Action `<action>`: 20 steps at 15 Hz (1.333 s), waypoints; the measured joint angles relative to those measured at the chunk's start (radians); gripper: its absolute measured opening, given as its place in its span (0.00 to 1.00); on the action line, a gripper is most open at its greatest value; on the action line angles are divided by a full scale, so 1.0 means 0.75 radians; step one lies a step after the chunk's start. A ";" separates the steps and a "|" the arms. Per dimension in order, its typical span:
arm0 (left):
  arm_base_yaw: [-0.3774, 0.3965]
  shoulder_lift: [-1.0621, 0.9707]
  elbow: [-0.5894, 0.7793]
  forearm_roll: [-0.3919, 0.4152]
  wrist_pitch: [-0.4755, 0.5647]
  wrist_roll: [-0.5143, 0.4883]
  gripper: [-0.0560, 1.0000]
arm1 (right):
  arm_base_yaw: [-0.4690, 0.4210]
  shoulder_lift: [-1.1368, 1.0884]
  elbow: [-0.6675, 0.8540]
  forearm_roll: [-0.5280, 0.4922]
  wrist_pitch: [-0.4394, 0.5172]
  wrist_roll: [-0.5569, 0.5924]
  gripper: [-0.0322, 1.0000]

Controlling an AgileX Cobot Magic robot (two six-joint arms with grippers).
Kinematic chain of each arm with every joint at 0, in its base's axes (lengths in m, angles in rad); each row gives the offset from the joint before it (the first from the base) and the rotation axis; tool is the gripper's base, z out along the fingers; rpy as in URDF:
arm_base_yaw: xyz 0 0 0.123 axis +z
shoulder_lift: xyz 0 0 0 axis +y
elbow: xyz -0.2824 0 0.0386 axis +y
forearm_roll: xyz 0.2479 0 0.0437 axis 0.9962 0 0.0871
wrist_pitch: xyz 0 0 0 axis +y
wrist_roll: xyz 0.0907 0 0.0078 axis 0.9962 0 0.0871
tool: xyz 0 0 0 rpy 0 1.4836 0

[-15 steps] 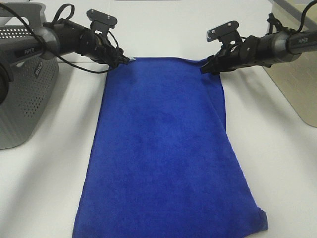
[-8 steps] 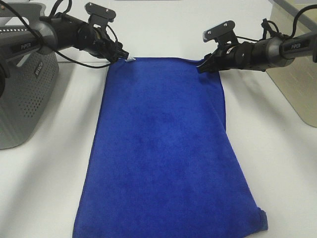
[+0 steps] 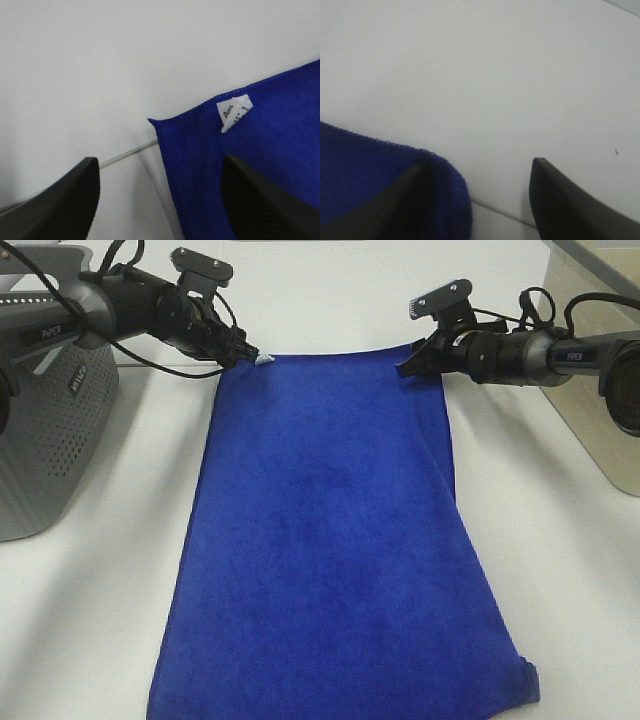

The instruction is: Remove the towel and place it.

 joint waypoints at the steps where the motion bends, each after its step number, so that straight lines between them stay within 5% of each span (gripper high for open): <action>1: 0.000 0.000 0.000 0.000 0.004 0.000 0.67 | -0.009 0.000 -0.004 0.001 -0.015 0.027 0.60; 8: 0.000 0.000 0.000 -0.041 0.028 0.000 0.67 | -0.025 -0.001 -0.012 0.044 0.236 0.209 0.60; 16: 0.000 -0.003 0.000 -0.044 0.033 0.000 0.67 | -0.031 0.000 -0.015 0.060 -0.021 0.209 0.58; 20: 0.000 -0.003 0.000 -0.055 0.040 0.000 0.67 | -0.041 0.007 -0.015 0.060 -0.032 0.209 0.56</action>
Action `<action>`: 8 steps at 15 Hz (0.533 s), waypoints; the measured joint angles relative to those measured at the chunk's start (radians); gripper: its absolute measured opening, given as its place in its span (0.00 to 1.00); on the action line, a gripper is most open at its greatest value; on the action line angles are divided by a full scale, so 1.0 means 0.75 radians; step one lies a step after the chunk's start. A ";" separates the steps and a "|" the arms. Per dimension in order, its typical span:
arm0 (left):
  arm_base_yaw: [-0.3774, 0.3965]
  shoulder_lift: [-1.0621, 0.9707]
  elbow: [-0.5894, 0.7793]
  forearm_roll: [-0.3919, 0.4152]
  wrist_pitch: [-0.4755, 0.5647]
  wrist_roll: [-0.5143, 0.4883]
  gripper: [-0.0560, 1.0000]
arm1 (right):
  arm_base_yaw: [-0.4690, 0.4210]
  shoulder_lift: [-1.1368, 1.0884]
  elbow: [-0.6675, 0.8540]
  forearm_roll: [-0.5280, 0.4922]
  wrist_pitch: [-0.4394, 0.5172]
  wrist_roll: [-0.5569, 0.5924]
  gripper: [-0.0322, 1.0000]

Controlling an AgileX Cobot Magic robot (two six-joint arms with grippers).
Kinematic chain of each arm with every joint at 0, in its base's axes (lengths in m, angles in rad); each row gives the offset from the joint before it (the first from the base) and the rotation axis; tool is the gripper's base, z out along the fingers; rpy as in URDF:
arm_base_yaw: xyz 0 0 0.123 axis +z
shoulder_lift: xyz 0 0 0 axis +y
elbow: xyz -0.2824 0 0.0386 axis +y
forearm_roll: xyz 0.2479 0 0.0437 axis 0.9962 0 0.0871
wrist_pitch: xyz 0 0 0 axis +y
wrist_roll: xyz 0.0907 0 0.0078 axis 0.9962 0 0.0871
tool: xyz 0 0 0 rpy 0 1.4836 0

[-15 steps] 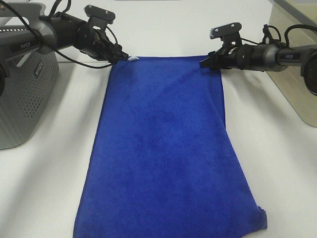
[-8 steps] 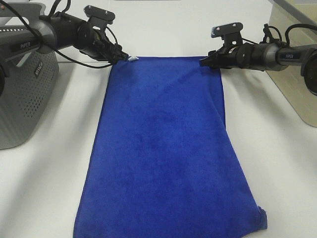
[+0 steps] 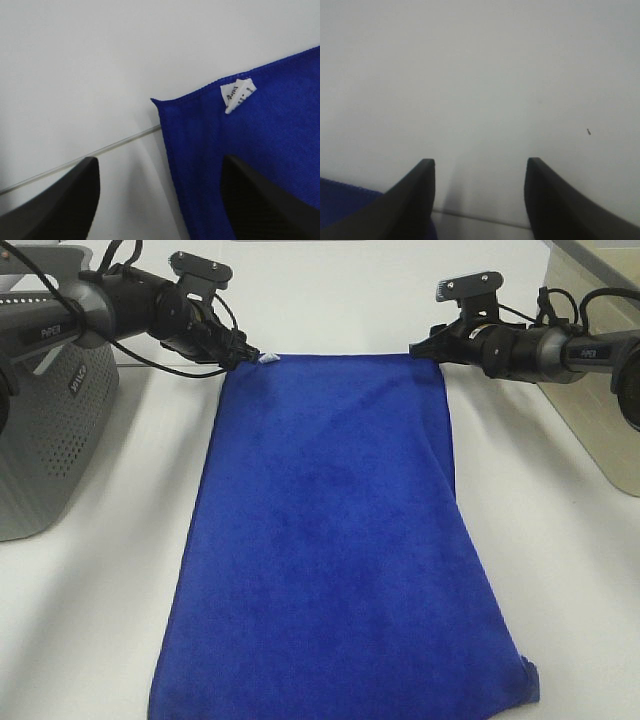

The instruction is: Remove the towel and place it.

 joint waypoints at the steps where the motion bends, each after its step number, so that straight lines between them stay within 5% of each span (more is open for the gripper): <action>1: 0.000 0.000 0.000 0.000 0.000 0.000 0.67 | -0.001 0.007 0.000 -0.001 0.003 0.000 0.56; 4: 0.000 -0.019 0.000 0.001 0.043 0.012 0.67 | -0.001 -0.048 0.001 -0.024 0.217 0.000 0.56; 8: 0.000 -0.160 0.000 -0.012 0.335 0.019 0.67 | -0.001 -0.313 0.003 -0.024 0.803 0.000 0.56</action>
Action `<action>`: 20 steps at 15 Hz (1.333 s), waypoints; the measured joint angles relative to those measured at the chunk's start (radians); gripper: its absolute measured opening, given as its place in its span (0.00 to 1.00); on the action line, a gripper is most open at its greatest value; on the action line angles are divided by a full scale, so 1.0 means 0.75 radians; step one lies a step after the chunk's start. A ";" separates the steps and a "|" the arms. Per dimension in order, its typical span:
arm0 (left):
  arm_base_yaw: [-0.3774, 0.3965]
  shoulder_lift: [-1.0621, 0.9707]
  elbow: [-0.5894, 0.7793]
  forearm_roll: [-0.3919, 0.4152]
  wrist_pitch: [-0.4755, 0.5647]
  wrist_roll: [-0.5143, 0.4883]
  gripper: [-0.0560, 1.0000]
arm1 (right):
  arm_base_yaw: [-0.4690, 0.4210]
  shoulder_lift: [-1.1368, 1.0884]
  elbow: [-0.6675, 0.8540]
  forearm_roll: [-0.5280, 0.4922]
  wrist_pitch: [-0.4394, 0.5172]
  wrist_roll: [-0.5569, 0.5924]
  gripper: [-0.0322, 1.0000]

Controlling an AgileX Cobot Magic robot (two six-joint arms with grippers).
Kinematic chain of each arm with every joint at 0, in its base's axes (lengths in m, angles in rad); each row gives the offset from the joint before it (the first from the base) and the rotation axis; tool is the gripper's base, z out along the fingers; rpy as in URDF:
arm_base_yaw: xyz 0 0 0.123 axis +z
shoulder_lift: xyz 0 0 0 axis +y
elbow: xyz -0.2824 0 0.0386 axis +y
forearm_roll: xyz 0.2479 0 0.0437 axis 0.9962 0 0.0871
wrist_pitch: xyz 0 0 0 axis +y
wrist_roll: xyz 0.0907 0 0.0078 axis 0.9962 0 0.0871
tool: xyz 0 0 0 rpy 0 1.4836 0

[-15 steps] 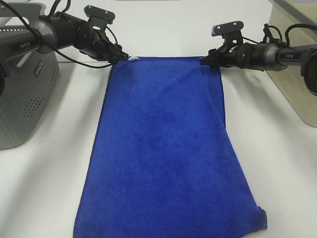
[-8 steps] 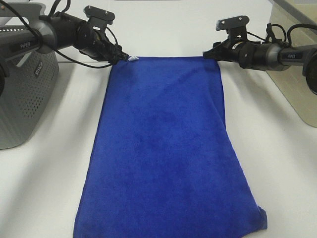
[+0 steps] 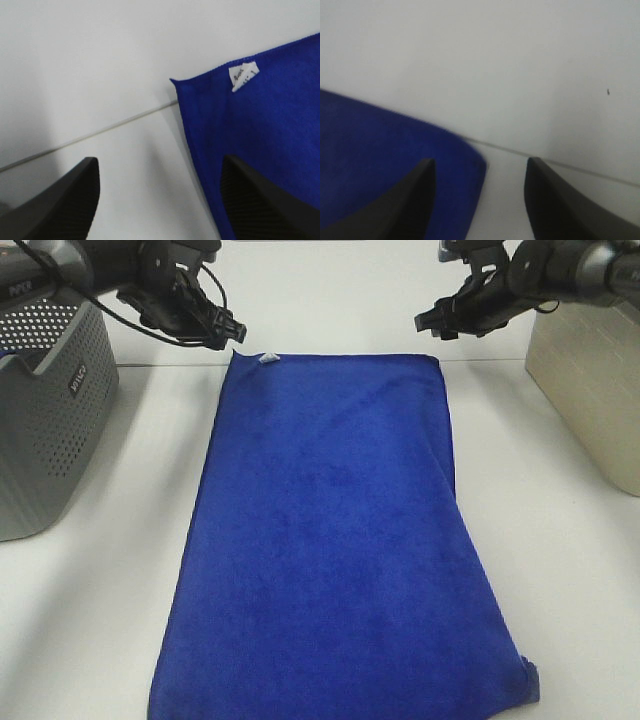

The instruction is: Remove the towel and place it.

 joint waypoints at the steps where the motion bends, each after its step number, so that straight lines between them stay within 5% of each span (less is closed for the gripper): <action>1: 0.000 -0.052 0.000 -0.013 0.117 0.001 0.67 | 0.000 -0.081 0.000 0.016 0.185 0.000 0.56; 6: 0.000 -0.313 0.000 -0.080 0.716 -0.003 0.67 | 0.001 -0.449 -0.001 0.056 0.945 0.201 0.59; 8: 0.000 -0.413 0.000 -0.083 0.749 -0.045 0.74 | 0.001 -0.571 -0.003 0.013 1.115 0.308 0.71; 12: 0.024 -0.583 0.000 -0.072 0.755 -0.012 0.81 | 0.000 -0.697 -0.003 -0.029 1.139 0.361 0.76; 17: 0.375 -0.955 0.288 -0.081 0.757 0.057 0.81 | -0.224 -0.913 0.123 -0.009 1.140 0.383 0.76; 20: 0.472 -1.139 0.512 -0.140 0.760 0.123 0.81 | -0.256 -1.113 0.379 -0.055 1.139 0.359 0.76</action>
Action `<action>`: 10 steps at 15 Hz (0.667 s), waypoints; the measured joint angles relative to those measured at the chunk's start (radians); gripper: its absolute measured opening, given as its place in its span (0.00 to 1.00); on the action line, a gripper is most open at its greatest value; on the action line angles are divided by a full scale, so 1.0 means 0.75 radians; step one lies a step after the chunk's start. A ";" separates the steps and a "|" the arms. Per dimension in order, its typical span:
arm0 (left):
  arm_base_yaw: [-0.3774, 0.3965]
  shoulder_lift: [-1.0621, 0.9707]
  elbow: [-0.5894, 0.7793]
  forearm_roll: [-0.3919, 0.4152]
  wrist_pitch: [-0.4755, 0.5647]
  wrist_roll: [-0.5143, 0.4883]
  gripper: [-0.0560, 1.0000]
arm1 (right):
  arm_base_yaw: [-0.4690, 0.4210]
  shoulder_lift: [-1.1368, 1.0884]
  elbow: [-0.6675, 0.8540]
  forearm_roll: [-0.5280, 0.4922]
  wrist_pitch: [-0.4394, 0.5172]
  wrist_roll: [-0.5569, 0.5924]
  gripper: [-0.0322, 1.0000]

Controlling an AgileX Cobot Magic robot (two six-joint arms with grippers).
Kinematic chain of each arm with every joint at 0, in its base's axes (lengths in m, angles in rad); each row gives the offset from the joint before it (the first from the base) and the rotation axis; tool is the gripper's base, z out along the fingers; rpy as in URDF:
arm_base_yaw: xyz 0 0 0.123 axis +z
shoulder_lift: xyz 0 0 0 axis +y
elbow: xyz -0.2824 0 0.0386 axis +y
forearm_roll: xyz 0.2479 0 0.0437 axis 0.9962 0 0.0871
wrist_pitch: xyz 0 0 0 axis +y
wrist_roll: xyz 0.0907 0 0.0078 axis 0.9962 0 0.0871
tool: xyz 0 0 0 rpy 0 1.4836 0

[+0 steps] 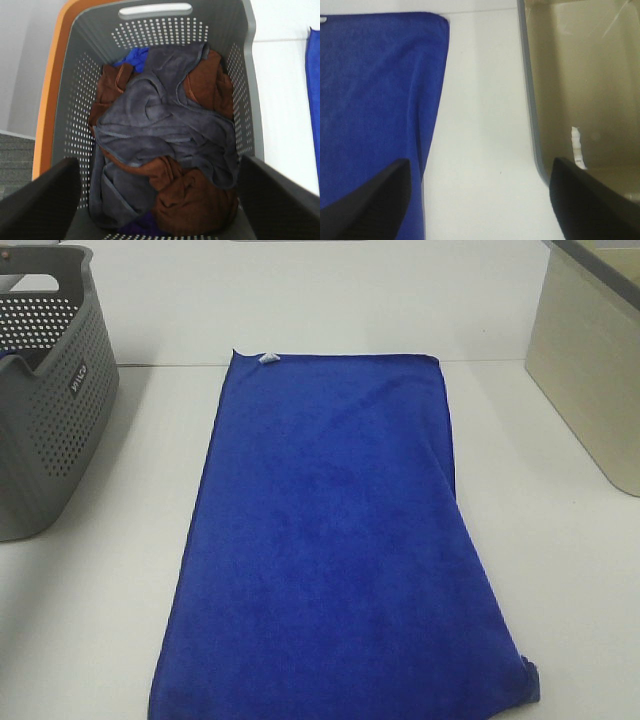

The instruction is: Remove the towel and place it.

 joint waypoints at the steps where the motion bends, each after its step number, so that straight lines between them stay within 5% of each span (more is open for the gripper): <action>1: 0.003 -0.069 0.103 -0.004 0.000 0.004 0.81 | 0.000 -0.095 0.129 -0.011 0.000 -0.003 0.76; 10: 0.003 -0.991 0.921 0.013 -0.099 0.091 0.81 | 0.000 -1.265 1.120 -0.160 0.005 0.035 0.76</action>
